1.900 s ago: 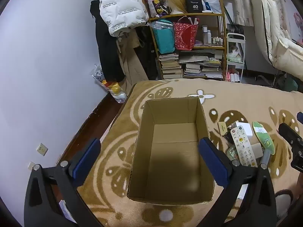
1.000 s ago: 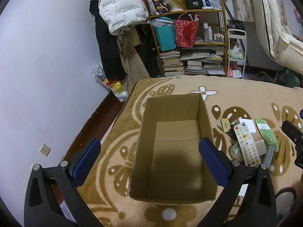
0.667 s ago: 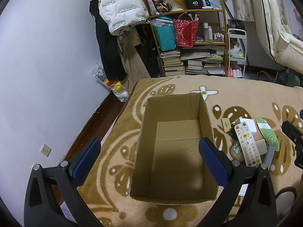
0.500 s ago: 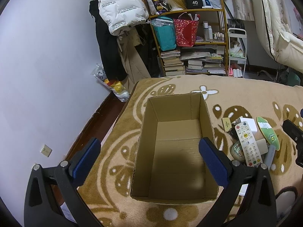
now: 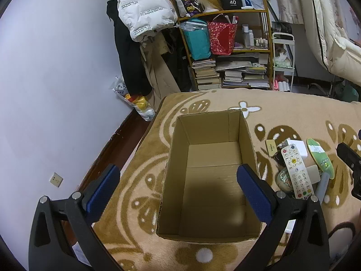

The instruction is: Organize rigid objects

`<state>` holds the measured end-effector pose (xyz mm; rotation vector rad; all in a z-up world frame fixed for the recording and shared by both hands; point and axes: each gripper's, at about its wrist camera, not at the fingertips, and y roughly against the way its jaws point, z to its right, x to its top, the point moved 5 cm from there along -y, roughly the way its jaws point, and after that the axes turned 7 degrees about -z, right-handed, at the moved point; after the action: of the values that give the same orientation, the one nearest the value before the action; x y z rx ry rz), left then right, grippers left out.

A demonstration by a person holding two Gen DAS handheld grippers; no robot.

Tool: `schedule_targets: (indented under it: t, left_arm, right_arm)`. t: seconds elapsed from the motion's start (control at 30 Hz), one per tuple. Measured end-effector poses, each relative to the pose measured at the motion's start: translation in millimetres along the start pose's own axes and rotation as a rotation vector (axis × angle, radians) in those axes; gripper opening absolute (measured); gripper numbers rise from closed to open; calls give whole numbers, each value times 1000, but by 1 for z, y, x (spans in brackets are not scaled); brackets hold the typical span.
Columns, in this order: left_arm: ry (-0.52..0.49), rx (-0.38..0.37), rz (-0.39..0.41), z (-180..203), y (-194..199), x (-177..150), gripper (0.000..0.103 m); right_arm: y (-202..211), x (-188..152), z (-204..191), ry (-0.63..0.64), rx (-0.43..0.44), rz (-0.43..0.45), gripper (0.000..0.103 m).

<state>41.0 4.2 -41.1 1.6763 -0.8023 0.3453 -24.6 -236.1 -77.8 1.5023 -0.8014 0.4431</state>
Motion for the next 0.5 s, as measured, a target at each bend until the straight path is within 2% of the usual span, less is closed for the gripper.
schedule_targets:
  t: [0.5]
  left_arm:
    - [-1, 10, 0, 0, -1, 0, 102]
  right_arm:
    - [-1, -1, 3, -4, 1, -3, 103]
